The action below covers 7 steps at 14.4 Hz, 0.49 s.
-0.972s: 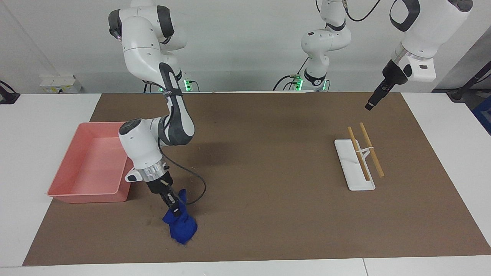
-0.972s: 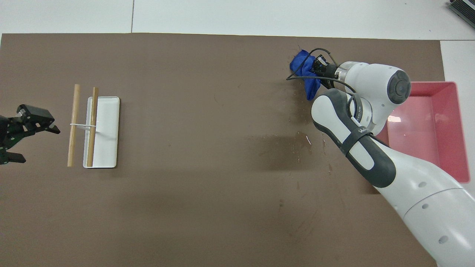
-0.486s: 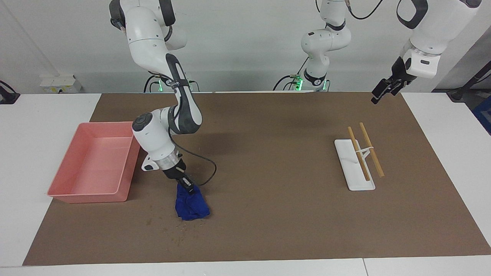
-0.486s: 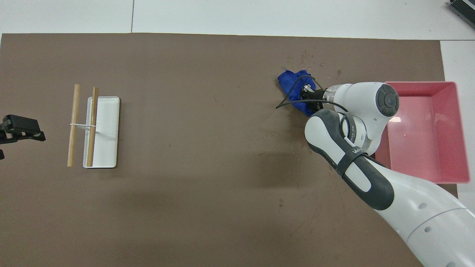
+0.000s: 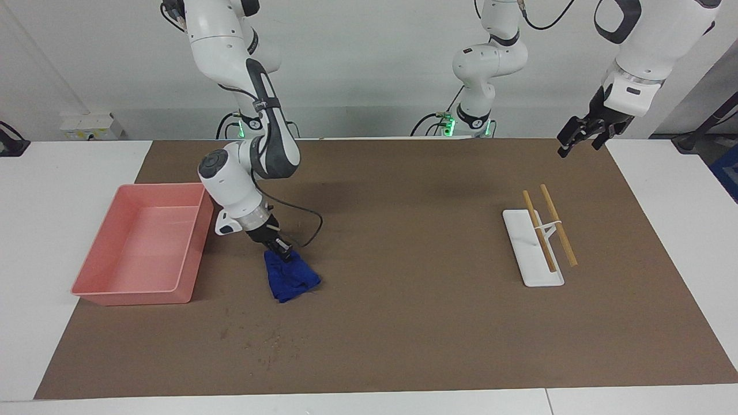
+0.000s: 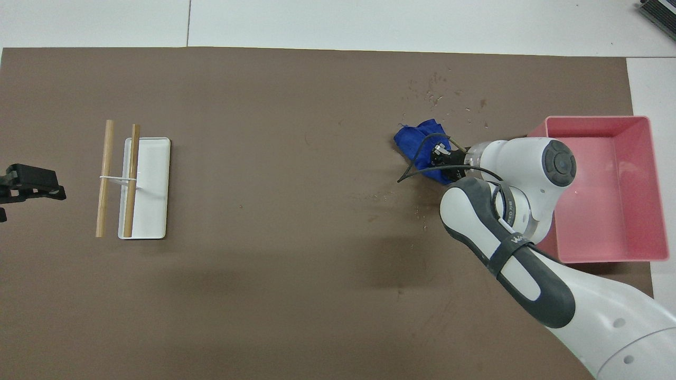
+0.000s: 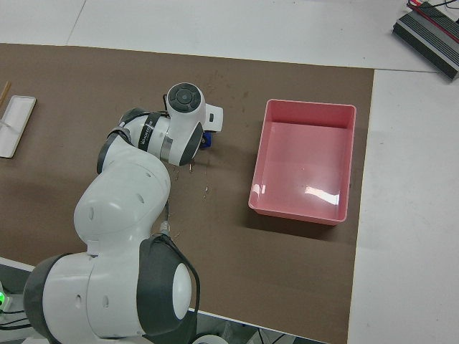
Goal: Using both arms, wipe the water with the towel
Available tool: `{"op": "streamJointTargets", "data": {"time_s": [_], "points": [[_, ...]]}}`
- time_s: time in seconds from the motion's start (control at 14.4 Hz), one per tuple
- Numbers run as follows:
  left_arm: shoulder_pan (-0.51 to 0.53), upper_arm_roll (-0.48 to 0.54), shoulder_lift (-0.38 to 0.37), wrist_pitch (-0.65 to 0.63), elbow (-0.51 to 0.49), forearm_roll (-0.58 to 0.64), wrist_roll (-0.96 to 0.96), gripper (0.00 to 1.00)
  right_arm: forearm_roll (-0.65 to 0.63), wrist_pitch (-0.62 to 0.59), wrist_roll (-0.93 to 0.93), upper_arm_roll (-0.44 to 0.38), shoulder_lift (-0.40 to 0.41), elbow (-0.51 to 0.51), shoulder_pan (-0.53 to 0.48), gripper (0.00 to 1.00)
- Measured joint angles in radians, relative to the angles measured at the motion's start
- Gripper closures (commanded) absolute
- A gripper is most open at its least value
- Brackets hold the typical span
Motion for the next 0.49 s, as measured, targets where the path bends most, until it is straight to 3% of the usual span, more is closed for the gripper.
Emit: {"op": "streamJointTargets", "data": {"time_s": [0.49], "points": [[-0.051,0.022,0.021,0.009,0.001,0.061,0.103,0.00,0.000,-0.262,-0.120,-0.008,-0.134,-0.135,-0.006,1.00]]}}
